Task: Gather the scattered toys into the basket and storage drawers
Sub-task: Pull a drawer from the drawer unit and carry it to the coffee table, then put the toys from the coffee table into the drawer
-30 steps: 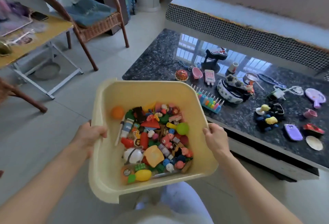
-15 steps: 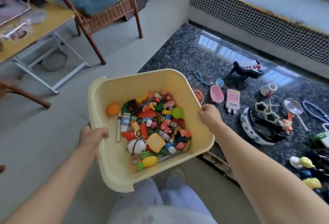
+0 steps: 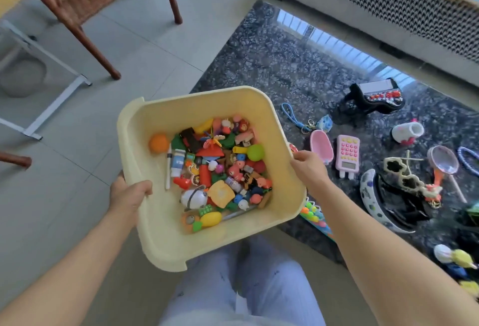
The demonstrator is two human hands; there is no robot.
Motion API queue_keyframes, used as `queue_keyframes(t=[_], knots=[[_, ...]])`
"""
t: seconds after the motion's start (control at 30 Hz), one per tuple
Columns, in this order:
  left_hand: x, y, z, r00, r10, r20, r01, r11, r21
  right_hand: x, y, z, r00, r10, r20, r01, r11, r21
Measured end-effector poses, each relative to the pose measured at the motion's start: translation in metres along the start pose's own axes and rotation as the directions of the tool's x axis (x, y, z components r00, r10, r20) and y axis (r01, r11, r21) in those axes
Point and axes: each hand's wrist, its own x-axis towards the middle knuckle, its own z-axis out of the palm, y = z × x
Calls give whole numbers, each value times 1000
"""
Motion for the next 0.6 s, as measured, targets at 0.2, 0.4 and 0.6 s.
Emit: queue_keyframes(t=[0.2,0.4,0.6], knots=[[25,22,36,997,80,11,-80,993,84,3,30,-16,995,40,-90,-35,998,57],[15,6,63,986,62,-153,-33,982,188,-16,102,-20,982,170,82,-144,956,-255],[-13,-15,72,954,231,-191,-141,909,391,-30,153,-28,934,239,266,-37,804,-593]])
